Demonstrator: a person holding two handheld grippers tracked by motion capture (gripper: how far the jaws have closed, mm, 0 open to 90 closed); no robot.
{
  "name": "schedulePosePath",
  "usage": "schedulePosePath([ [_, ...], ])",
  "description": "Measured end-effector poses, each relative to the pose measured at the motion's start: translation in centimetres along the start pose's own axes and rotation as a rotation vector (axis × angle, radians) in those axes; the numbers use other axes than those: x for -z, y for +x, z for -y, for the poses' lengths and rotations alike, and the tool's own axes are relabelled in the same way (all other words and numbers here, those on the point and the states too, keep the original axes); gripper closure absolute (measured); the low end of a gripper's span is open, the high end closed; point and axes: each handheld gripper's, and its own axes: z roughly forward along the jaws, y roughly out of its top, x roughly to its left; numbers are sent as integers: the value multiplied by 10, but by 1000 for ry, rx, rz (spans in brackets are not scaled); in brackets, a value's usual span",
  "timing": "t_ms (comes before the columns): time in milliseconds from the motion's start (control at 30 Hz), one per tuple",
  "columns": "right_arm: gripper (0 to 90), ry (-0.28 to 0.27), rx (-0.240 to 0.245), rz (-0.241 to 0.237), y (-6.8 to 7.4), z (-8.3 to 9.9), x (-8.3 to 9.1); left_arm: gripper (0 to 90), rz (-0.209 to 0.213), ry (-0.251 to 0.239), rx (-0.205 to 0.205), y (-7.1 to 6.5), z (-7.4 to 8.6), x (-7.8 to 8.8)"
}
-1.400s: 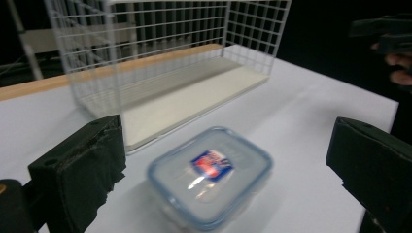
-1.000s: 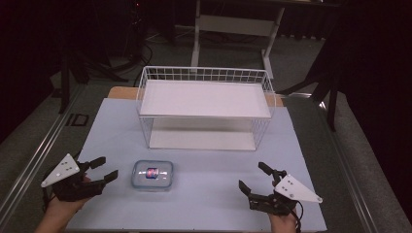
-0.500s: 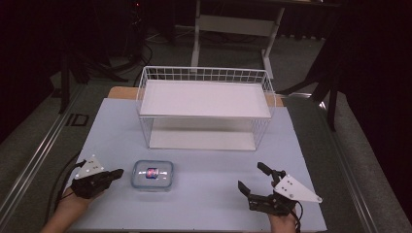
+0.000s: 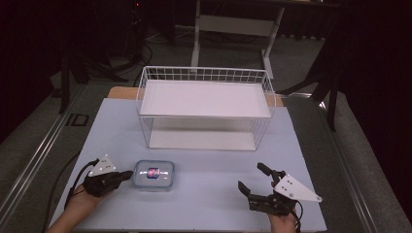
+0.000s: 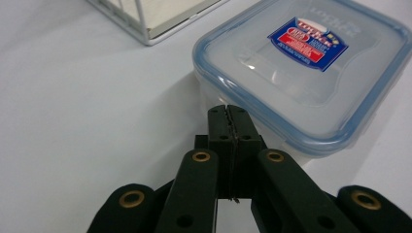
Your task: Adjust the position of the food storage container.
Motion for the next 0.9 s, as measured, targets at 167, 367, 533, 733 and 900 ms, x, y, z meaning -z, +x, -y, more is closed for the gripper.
schedulePosePath([
  [167,146,2,8,-3,2,0,-1,900,27,3,-23,-10,-7,-8],
  [367,146,4,7,-7,1,0,0,900,54,4,-26,-17,-17,-20],
  [533,146,6,8,-9,1,0,-1,900,79,21,-39,-27,-25,-32],
  [733,146,1,4,-11,1,0,0,900,39,66,-54,-28,-25,-33],
  [900,146,2,3,-13,1,-1,-1,900,28,81,-25,-24,-19,-34],
])
